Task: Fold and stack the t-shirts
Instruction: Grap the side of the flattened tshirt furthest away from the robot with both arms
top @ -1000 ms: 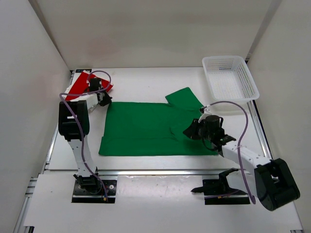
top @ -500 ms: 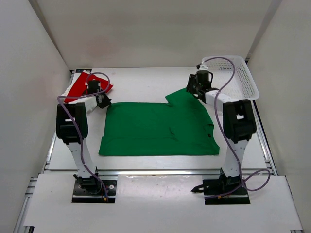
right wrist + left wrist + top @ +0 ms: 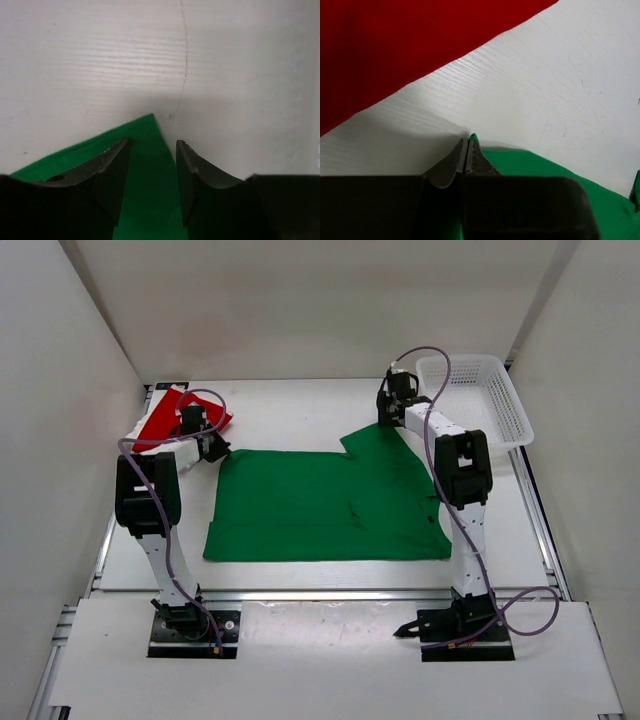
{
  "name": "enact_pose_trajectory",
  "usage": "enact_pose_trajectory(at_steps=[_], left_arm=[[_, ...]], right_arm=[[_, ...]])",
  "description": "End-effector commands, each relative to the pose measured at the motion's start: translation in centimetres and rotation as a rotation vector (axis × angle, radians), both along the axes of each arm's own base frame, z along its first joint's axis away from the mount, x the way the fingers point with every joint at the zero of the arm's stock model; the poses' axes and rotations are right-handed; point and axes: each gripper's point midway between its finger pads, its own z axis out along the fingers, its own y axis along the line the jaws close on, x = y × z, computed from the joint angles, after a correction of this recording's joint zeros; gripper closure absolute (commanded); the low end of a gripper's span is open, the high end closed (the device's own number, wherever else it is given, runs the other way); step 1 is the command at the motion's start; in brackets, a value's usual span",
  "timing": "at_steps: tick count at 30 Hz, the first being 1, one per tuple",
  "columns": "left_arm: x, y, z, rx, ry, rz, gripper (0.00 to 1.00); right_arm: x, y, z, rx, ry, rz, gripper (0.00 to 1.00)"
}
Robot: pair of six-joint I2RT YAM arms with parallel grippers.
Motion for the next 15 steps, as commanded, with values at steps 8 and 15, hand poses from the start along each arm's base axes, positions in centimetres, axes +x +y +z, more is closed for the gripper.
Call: enact_pose_trajectory(at_steps=[8,15], left_arm=[[0.5,0.3,2.6,-0.011,-0.066,0.002,1.00],[0.5,0.1,2.5,-0.010,-0.067,0.000,1.00]], right_arm=[[2.0,1.3,0.4,0.013,0.072,0.055,0.63],[2.2,0.8,-0.3,-0.038,0.115,0.003,0.61]])
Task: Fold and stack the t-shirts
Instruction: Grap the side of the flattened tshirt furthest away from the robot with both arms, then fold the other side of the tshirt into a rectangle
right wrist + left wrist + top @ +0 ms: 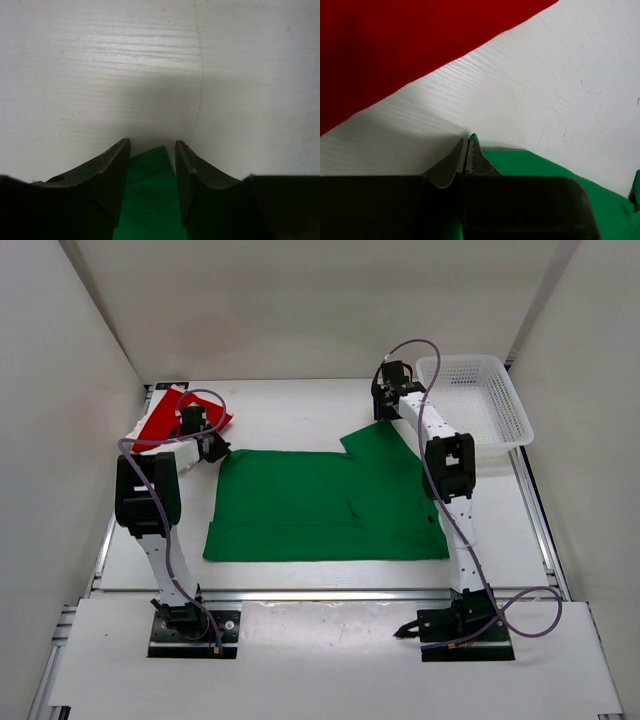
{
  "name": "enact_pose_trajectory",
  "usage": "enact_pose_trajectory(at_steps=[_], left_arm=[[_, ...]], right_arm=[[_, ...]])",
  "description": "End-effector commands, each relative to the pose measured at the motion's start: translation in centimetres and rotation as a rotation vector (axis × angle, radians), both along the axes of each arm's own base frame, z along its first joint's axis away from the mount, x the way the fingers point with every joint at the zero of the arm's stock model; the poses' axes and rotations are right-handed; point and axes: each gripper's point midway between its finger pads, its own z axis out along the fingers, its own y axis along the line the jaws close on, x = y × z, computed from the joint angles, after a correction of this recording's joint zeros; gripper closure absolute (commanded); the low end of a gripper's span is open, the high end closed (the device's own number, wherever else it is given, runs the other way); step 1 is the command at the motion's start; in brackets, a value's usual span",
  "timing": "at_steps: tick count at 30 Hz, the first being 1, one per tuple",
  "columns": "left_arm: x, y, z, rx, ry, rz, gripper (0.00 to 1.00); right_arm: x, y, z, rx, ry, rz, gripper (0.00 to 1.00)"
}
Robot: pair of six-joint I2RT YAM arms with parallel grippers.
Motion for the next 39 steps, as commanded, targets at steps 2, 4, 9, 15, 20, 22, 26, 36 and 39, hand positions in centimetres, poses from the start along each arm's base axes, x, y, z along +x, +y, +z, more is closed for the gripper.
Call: enact_pose_trajectory(at_steps=[2,4,9,15,20,22,26,36,39], left_arm=[[0.6,-0.2,2.6,-0.012,-0.071,-0.008,1.00],[0.5,0.2,2.6,-0.009,-0.070,0.002,1.00],[0.6,-0.4,2.7,-0.018,-0.075,-0.009,1.00],[0.6,-0.9,3.2,-0.028,-0.080,-0.014,1.00],[0.4,-0.3,4.3,-0.032,-0.105,0.003,1.00],[0.2,0.1,5.0,-0.039,-0.124,0.014,1.00],[-0.5,0.3,5.7,-0.026,-0.124,0.004,1.00],[-4.0,1.9,8.4,0.002,-0.169,0.018,1.00],[-5.5,2.4,9.2,-0.010,-0.196,0.025,1.00]], right_arm=[[-0.3,-0.6,0.9,-0.032,0.018,-0.041,0.61],[-0.5,-0.7,0.9,-0.022,0.026,-0.041,0.67],[-0.6,-0.1,1.6,0.013,0.028,-0.032,0.88],[0.2,0.3,6.6,0.054,-0.057,-0.023,0.99],[-1.8,-0.2,9.5,0.040,-0.041,-0.001,1.00],[-3.5,-0.5,10.3,0.027,-0.015,0.003,1.00],[-7.8,-1.1,10.0,0.045,0.011,0.013,1.00],[-19.3,-3.5,7.7,0.082,0.044,-0.038,1.00],[-21.2,-3.9,9.6,0.081,0.000,-0.046,1.00]])
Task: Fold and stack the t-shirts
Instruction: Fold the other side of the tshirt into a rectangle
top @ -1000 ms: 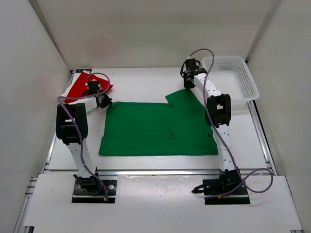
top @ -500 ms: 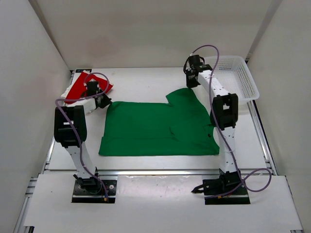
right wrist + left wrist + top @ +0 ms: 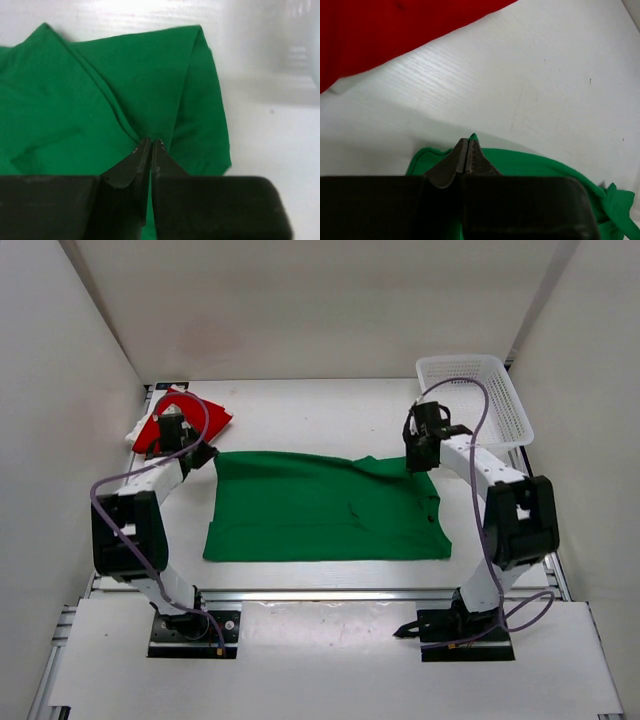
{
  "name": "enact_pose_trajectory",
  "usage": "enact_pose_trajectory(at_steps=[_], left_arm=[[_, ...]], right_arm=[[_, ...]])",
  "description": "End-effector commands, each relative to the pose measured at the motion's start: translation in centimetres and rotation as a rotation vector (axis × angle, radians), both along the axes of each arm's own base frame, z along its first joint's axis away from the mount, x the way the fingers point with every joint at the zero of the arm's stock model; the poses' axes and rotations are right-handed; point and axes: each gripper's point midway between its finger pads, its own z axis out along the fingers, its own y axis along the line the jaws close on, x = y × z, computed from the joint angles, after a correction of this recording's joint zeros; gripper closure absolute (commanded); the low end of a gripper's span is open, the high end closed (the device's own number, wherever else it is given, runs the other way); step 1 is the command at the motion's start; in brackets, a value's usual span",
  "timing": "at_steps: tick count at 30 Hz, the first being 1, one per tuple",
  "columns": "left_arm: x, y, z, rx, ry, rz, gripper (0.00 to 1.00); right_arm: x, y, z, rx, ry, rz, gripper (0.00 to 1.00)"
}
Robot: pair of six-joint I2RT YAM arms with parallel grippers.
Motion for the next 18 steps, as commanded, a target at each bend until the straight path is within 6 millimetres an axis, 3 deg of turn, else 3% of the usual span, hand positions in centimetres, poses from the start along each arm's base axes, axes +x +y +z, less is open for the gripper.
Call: enact_pose_trajectory(at_steps=[1,4,5,7,9,11,12,14,18], left_arm=[[-1.7,0.6,2.7,0.005,-0.072,-0.005,1.00],[-3.1,0.8,3.6,0.007,-0.101,-0.004,1.00],[-3.9,1.0,3.1,0.005,-0.088,0.000,1.00],[-4.6,0.8,4.4,-0.002,-0.121,-0.006,1.00],[-5.7,1.1,4.2,-0.013,-0.126,-0.002,1.00],[-7.6,0.6,2.5,-0.035,-0.088,-0.012,1.00],[-8.8,0.6,1.1,-0.056,-0.056,-0.005,1.00],[-10.2,0.3,0.0,-0.105,-0.041,-0.001,1.00],[-13.7,0.2,-2.3,-0.266,-0.018,0.047,0.94]], right_arm=[[0.4,-0.2,5.2,0.036,-0.180,-0.038,1.00],[-2.1,-0.5,5.8,0.036,-0.200,-0.043,1.00],[-2.8,-0.5,6.7,0.045,-0.225,-0.043,1.00],[-4.4,-0.8,5.8,0.032,-0.219,-0.046,1.00],[-6.5,-0.9,6.0,0.049,-0.229,-0.057,1.00],[-8.9,-0.8,4.2,0.044,-0.203,-0.059,1.00],[-9.6,-0.7,4.7,0.057,-0.233,-0.066,1.00],[-12.2,-1.0,2.4,0.063,-0.184,-0.081,1.00],[-15.2,-1.8,0.4,0.096,-0.164,-0.135,1.00]])
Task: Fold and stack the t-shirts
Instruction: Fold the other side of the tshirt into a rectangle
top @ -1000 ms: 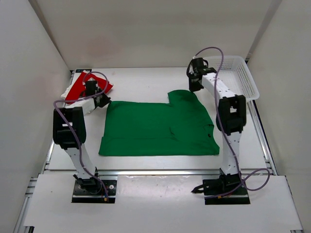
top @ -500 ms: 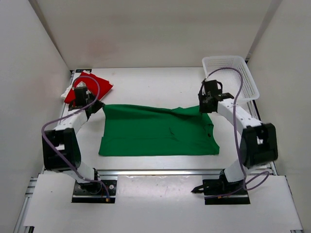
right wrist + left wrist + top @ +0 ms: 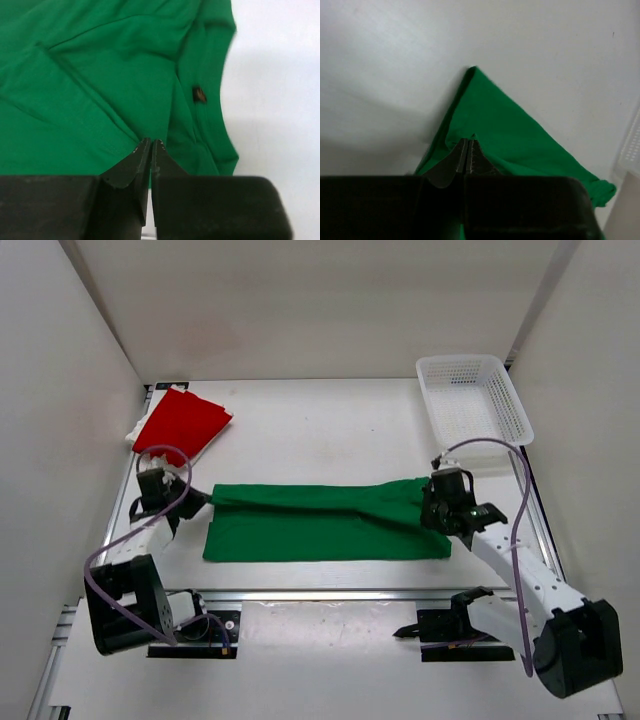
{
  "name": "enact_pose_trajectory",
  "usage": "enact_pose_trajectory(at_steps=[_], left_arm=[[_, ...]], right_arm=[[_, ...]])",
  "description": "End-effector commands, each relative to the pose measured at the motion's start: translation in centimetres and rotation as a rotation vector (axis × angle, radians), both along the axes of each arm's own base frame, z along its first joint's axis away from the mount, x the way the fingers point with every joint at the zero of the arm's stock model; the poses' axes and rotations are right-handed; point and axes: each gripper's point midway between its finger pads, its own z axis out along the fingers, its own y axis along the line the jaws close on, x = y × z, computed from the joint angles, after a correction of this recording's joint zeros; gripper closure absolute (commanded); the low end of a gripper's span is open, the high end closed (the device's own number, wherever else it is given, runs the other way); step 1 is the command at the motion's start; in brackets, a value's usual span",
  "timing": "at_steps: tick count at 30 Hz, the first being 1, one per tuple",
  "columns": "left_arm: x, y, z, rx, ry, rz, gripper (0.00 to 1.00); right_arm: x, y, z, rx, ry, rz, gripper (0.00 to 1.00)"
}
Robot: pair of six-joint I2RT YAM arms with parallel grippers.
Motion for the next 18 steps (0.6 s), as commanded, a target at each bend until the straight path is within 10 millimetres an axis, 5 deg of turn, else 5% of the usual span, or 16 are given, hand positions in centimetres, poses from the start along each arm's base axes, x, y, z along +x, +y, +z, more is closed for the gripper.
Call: enact_pose_trajectory(at_steps=[1,5,8,12,15,18], left_arm=[[-2.3,-0.3,-0.4,-0.148,-0.025,0.041,0.90],[-2.6,0.0,2.5,-0.079,-0.131,0.040,0.73],[-2.3,-0.4,6.4,0.074,-0.234,0.016,0.62],[-2.0,-1.3,6.4,0.058,-0.255,-0.032,0.65],[-1.8,-5.1,4.8,0.015,-0.236,-0.137,0.69],[-1.2,-9.9,4.5,0.019,-0.216,-0.270,0.70]], right_arm=[[-1.5,-1.0,-0.9,0.048,-0.007,-0.095,1.00],[-2.3,-1.8,-1.3,0.044,-0.036,-0.099,0.85],[-1.9,-1.6,0.5,0.054,-0.096,-0.083,0.78],[0.1,2.1,2.5,0.150,-0.194,0.027,0.79],[2.4,5.7,2.9,0.190,-0.239,0.116,0.91],[5.0,8.3,1.9,0.181,-0.239,0.183,0.80]])
